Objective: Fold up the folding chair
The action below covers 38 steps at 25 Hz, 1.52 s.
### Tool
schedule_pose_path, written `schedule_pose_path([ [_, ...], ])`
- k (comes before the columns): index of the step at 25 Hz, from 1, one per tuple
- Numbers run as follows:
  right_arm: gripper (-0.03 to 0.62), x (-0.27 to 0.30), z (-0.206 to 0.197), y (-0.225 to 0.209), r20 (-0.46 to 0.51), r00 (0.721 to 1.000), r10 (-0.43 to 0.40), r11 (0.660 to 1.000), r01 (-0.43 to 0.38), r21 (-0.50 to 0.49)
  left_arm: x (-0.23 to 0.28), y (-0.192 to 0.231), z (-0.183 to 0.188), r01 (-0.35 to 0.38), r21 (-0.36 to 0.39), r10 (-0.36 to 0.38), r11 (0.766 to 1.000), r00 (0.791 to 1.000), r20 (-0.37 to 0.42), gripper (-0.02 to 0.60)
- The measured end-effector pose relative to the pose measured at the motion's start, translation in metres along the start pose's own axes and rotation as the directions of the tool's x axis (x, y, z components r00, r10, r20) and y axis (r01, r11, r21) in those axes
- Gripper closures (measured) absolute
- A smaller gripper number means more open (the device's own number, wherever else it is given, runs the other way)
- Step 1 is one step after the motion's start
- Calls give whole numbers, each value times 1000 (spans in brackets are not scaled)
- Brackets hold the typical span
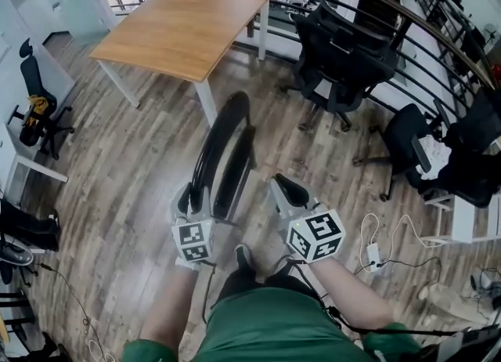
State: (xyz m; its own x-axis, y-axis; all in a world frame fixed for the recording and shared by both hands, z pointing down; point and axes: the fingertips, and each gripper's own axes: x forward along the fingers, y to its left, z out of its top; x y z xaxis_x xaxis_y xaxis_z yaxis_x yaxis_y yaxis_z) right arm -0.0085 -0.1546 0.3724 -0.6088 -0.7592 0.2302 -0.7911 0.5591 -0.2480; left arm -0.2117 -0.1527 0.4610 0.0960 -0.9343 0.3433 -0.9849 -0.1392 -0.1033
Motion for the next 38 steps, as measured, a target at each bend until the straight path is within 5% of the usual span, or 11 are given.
schedule_pose_path([
  [15,591,-65,92,39,242,970,17,957,54,-285,-2,5,3,8,-28,-7,1000,1000,25,422],
  [38,591,-57,120,38,314,949,20,930,98,-354,5,17,0,-31,-36,32,999,998,44,416],
])
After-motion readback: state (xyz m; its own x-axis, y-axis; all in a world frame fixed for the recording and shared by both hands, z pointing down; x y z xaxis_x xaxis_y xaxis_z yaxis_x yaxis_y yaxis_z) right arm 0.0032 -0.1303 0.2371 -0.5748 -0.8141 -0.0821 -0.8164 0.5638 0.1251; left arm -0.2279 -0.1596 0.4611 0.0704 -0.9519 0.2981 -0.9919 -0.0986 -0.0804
